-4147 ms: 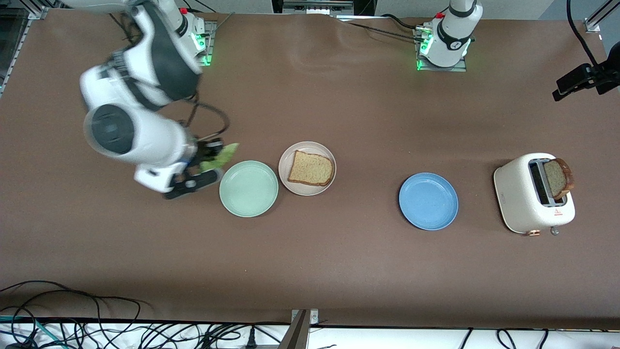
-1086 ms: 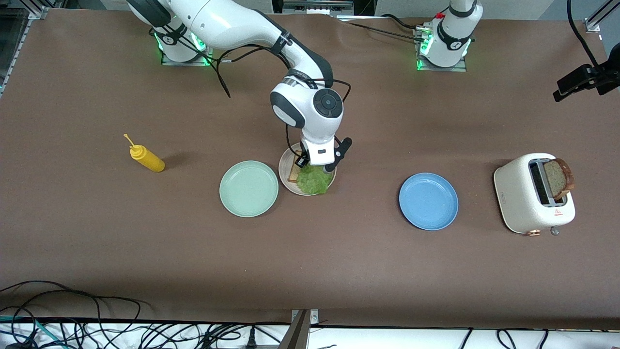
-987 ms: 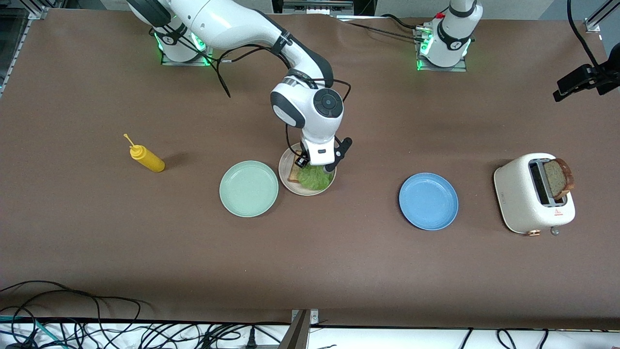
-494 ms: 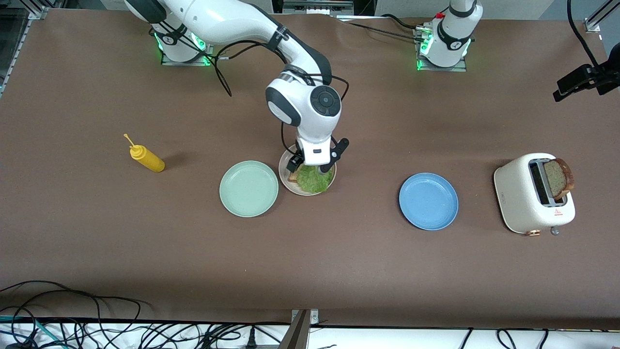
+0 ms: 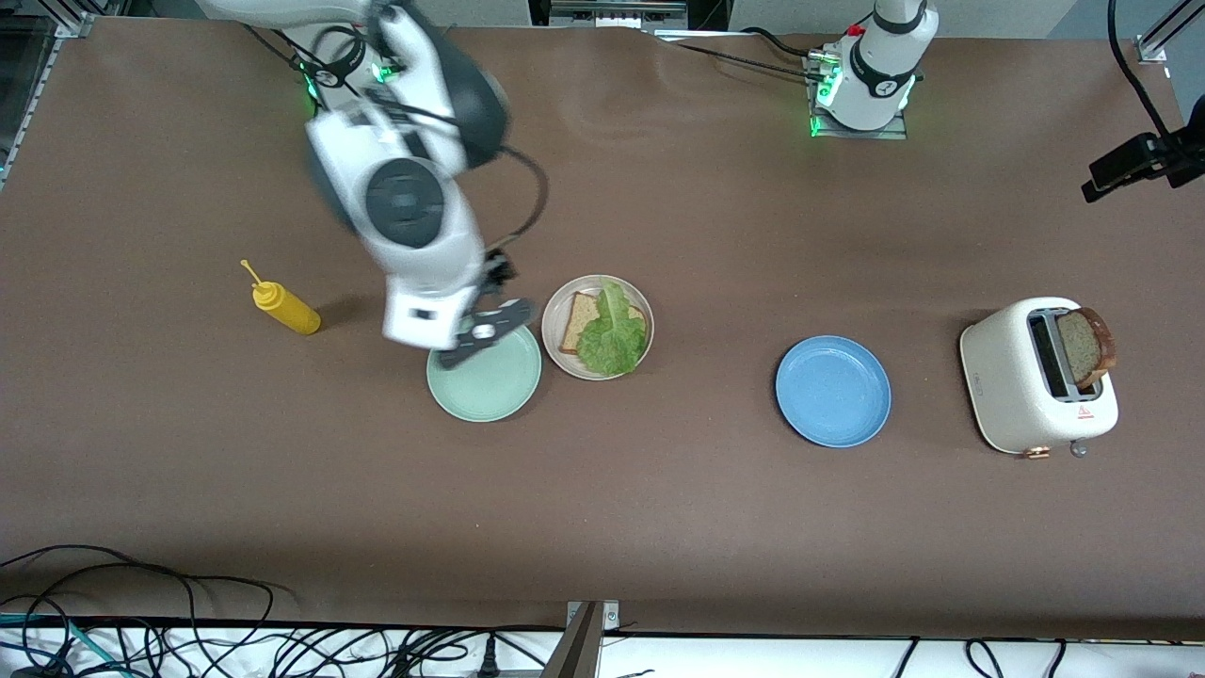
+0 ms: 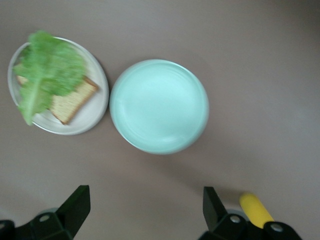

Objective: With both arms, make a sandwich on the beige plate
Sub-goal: 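Move the right gripper to the mustard while the left gripper reaches the toaster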

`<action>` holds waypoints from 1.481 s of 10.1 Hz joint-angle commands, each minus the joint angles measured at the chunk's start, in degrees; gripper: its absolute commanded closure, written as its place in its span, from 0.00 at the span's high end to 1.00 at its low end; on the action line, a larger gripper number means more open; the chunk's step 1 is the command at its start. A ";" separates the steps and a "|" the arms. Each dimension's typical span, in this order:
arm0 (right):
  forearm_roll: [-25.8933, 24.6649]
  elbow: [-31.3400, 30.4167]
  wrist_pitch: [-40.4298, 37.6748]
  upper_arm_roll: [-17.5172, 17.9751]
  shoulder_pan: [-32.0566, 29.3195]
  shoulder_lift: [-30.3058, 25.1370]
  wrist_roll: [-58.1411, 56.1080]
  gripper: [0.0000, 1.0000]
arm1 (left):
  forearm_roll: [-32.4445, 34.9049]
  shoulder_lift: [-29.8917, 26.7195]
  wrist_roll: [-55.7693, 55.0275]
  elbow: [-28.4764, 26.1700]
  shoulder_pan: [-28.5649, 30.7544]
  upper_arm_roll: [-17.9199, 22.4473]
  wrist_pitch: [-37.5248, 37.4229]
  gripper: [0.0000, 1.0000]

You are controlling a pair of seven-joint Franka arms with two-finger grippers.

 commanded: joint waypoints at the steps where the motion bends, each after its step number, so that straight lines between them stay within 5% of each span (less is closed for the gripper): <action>1: 1.83 -1.70 -4.82 -1.09 -7.60 -4.59 0.87 1.00 | 7.75 9.27 0.78 3.03 0.03 -0.24 -1.17 1.00; 3: 1.74 -2.31 -8.07 -4.07 -11.22 -7.66 0.00 1.00 | 9.37 11.07 1.31 4.44 2.83 -0.07 -1.09 1.00; 7: 3.57 -12.94 -6.69 -19.08 -11.32 -13.04 -7.00 1.00 | 7.88 18.09 2.97 5.41 9.24 -0.16 4.50 1.00; 11: 19.01 -31.09 4.88 -35.08 -11.32 -18.21 -32.62 1.00 | 1.90 27.15 12.47 5.85 13.48 -0.24 15.86 1.00; 13: 30.68 -37.19 7.46 -41.68 -11.58 -17.18 -52.03 1.00 | 1.90 29.61 11.86 7.07 12.34 -0.59 18.24 1.00; 15: 38.18 -40.80 7.03 -42.68 -15.25 -15.07 -68.04 1.00 | 1.46 30.94 12.21 8.40 12.42 -0.59 18.25 1.00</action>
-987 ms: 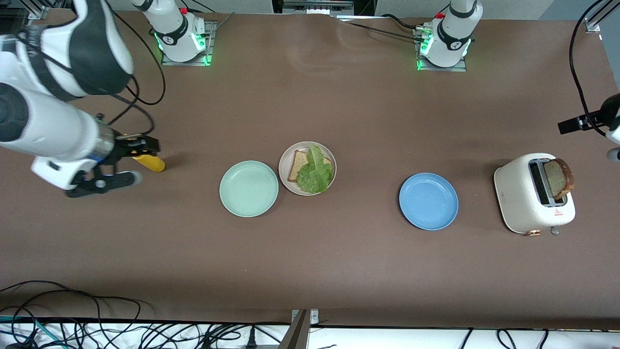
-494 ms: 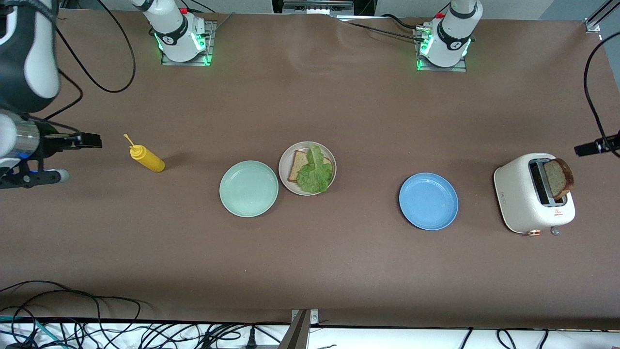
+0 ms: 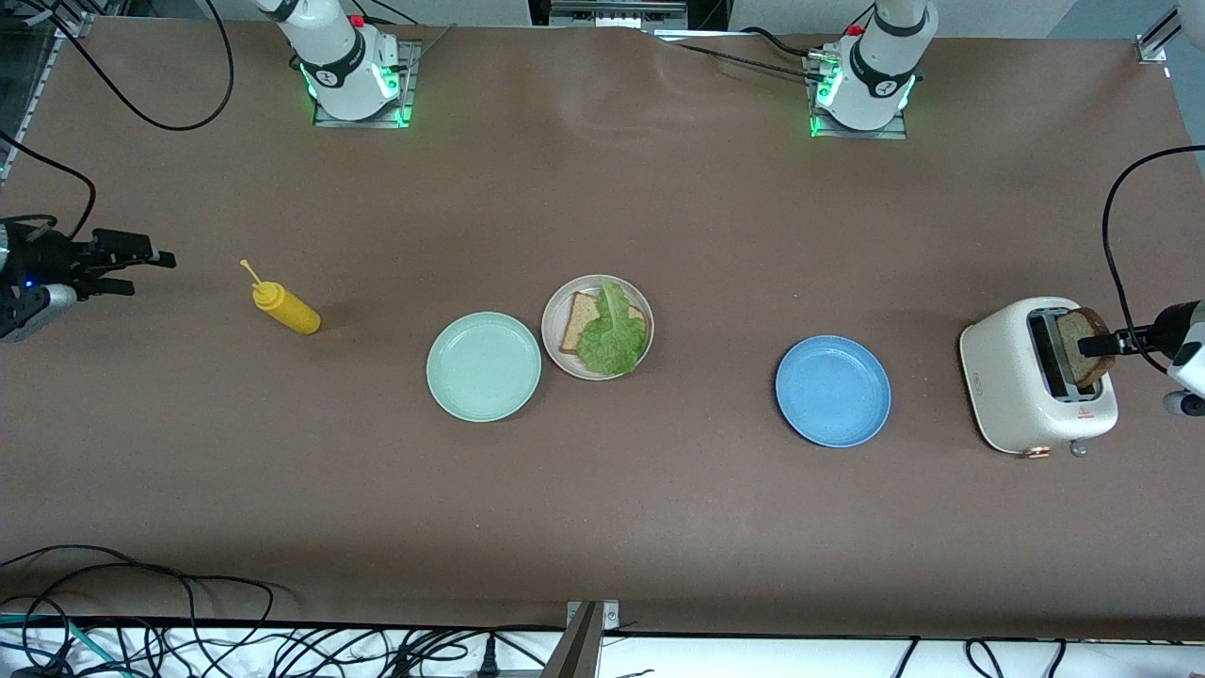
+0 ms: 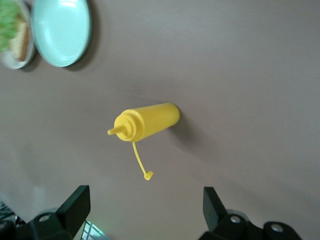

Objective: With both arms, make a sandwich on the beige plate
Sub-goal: 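Move the right gripper to the mustard while the left gripper reaches the toaster, then grasp the mustard bottle with the right gripper while the left lifts toast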

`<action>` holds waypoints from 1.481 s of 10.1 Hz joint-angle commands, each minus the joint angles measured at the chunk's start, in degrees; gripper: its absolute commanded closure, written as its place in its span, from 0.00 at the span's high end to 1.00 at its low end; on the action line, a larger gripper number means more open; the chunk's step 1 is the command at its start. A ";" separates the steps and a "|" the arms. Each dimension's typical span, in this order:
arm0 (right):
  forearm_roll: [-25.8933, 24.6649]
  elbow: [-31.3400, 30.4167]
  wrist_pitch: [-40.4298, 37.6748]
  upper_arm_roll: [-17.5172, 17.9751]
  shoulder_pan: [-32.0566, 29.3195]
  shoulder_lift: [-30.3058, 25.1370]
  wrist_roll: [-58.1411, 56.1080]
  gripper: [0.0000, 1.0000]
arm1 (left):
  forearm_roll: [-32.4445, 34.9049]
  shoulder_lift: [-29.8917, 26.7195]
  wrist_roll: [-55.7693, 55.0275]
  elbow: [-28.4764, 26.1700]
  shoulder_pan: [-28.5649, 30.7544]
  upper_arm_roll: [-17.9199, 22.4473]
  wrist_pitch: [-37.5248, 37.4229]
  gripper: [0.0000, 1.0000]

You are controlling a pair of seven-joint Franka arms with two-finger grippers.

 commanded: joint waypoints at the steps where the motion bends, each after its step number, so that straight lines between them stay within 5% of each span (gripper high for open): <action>1: 9.15 -6.30 0.78 -0.05 -3.44 0.33 -18.70 1.00 | -1.59 1.88 1.62 2.74 0.47 0.39 -0.33 1.00; 3: 16.54 -7.29 -2.27 0.03 -7.05 6.19 -38.64 1.00 | -2.03 3.02 1.62 2.74 0.74 0.39 -0.41 0.99; 4: 18.66 -7.20 -4.12 0.03 -8.54 8.75 -44.49 1.00 | -2.12 3.02 1.53 2.05 0.82 0.39 -0.85 0.85; 7: 22.28 -6.94 -6.95 0.03 -10.92 13.77 -62.86 1.00 | -2.21 2.67 1.35 2.21 0.73 0.39 -3.04 0.10; 8: 23.85 -6.94 -7.74 0.30 -11.97 15.70 -67.35 1.00 | -2.21 2.41 1.35 2.65 0.82 0.39 -3.83 0.00; 11: 30.79 -5.89 -11.86 0.39 -12.16 21.85 -83.26 1.00 | -3.79 0.05 1.45 2.92 0.65 0.39 -7.34 0.00; 15: 38.00 -1.51 -15.47 0.56 -12.25 29.40 -91.12 1.00 | -3.26 -7.59 1.88 3.44 0.30 -0.22 -16.29 0.00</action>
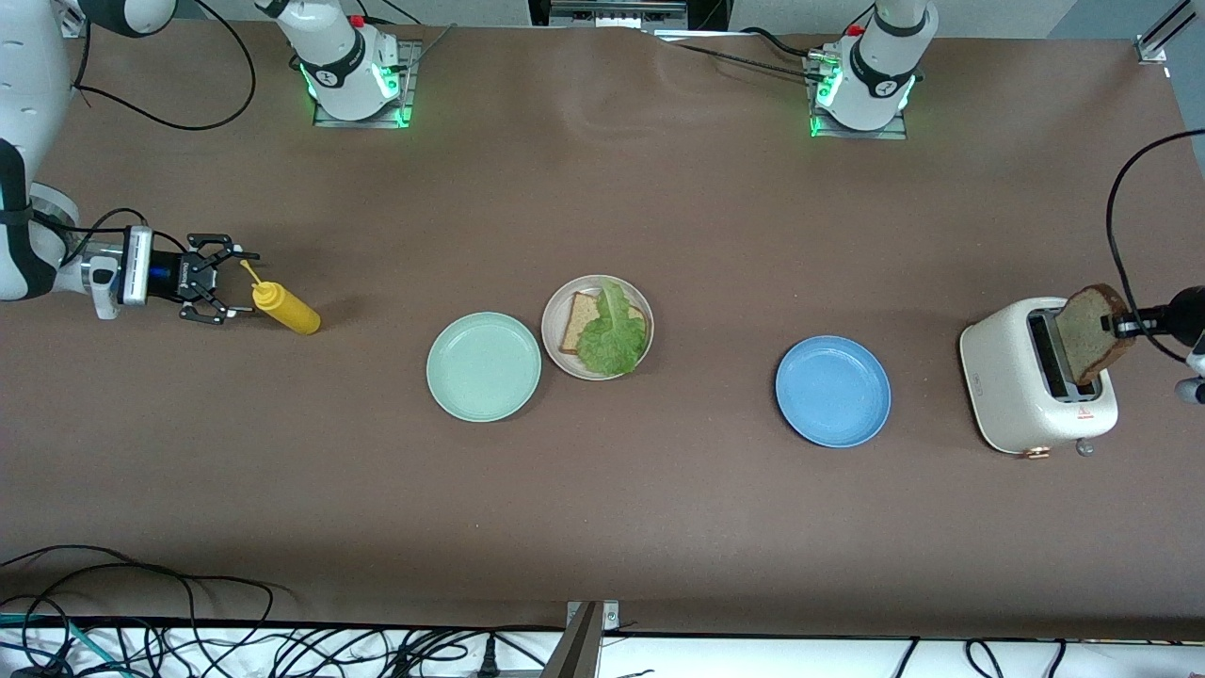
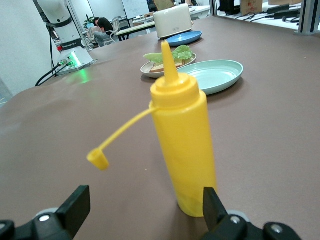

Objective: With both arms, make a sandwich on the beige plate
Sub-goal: 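Grasp the mustard bottle with the right gripper while the left lifts toast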

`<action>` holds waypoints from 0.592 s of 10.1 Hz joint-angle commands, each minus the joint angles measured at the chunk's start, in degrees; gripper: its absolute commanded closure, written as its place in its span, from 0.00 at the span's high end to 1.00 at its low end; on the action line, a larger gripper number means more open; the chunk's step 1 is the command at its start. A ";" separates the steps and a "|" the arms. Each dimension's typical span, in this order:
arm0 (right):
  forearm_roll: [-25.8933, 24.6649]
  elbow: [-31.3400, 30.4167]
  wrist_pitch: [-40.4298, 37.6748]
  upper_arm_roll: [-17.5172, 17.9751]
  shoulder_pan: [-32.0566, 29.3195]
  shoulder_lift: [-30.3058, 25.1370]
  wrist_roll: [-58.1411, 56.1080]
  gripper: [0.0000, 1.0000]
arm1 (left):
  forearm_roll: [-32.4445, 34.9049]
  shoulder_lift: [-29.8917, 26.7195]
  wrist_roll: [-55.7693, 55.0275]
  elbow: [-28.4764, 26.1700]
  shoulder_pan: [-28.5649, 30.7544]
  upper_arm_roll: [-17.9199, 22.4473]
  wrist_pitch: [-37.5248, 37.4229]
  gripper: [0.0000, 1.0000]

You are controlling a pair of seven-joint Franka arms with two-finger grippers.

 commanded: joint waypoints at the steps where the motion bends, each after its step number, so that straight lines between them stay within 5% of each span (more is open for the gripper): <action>1: 4.26 5.83 -3.58 0.36 -0.95 6.09 -3.31 1.00 | -0.83 -5.49 1.96 2.38 -0.29 -0.08 -6.69 0.00; 3: 5.68 6.11 -4.12 2.63 -1.38 7.16 -3.32 1.00 | -1.36 -5.50 2.93 8.79 -0.38 -0.08 -14.07 0.00; 6: 6.65 6.11 -4.38 4.14 -1.65 8.30 -3.32 1.00 | -1.53 -5.42 2.93 10.58 -1.78 -1.66 -15.51 0.00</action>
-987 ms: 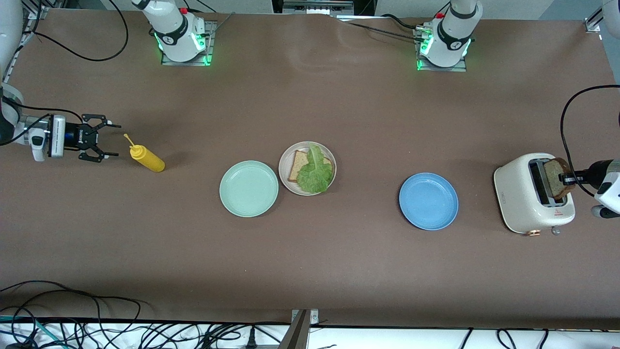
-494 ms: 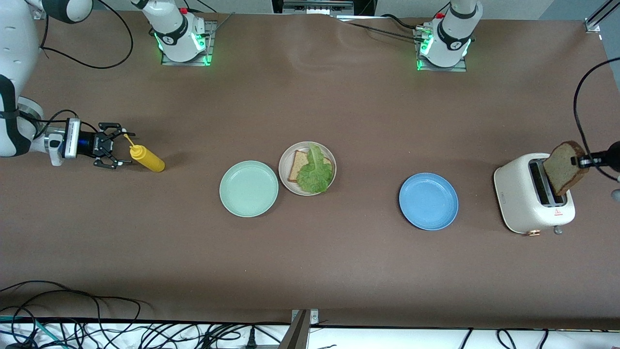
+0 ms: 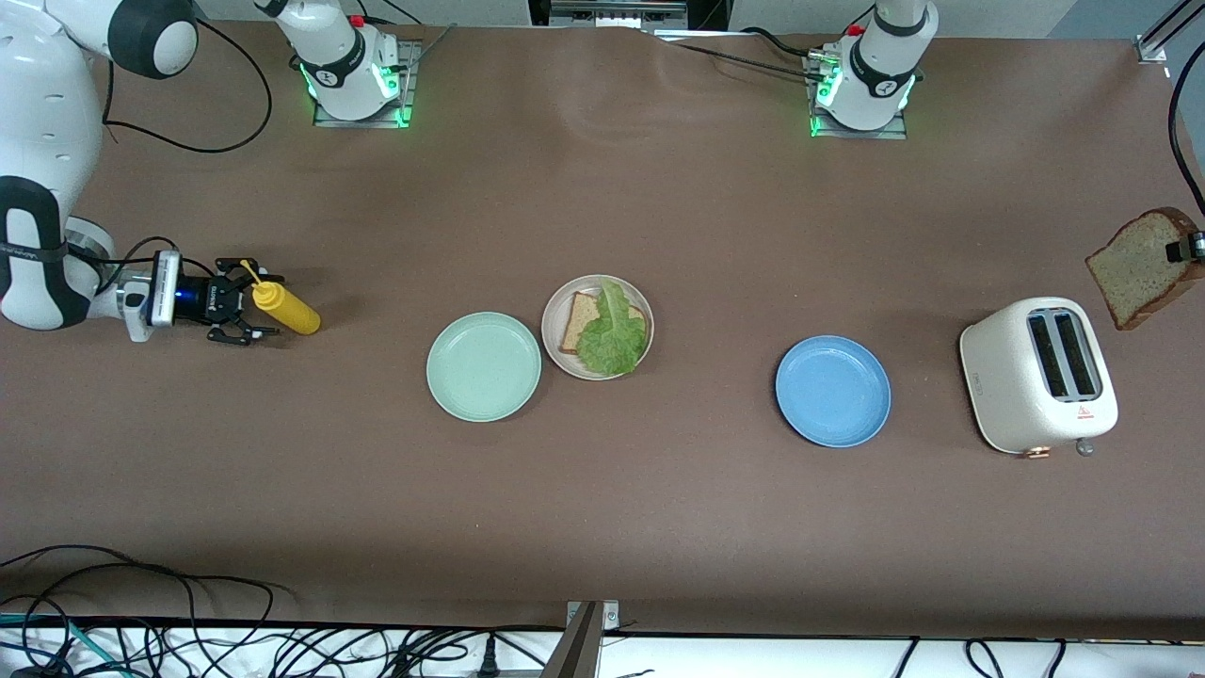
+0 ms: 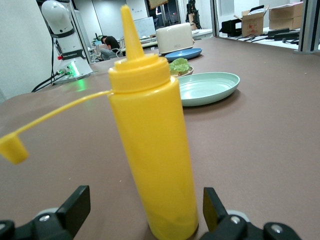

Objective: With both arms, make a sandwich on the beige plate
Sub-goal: 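Grasp the mustard bottle with the right gripper while the left lifts toast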

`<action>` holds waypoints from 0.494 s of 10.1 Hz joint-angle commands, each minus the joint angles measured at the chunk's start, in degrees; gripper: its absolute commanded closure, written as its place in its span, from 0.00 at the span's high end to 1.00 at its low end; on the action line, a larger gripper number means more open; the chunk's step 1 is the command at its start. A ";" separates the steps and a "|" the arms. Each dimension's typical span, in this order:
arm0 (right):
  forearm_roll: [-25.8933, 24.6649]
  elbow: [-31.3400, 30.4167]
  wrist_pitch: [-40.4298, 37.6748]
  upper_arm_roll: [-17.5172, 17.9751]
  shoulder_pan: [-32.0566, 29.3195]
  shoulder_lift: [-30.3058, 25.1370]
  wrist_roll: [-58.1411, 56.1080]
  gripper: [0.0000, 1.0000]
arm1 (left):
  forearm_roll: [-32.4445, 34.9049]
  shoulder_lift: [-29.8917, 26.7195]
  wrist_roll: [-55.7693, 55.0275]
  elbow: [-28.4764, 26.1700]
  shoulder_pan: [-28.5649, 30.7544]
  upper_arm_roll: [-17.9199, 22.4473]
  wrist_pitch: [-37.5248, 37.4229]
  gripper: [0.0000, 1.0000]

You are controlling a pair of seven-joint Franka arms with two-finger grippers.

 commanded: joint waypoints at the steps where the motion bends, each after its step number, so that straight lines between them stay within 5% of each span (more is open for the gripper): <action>1: 1.13 1.34 -1.58 1.41 -1.44 1.19 -0.79 1.00 | -1.21 1.64 0.59 1.82 -0.88 -0.80 -1.18 0.00; 3: 2.36 1.34 -1.58 3.08 -1.44 1.46 -0.79 1.00 | -3.82 3.40 -0.29 0.17 -5.07 -0.80 0.03 0.00; 5: 3.15 1.43 -1.58 3.52 -1.44 1.63 -0.79 1.00 | -13.55 4.46 -5.02 -3.69 -6.76 -0.89 2.66 0.00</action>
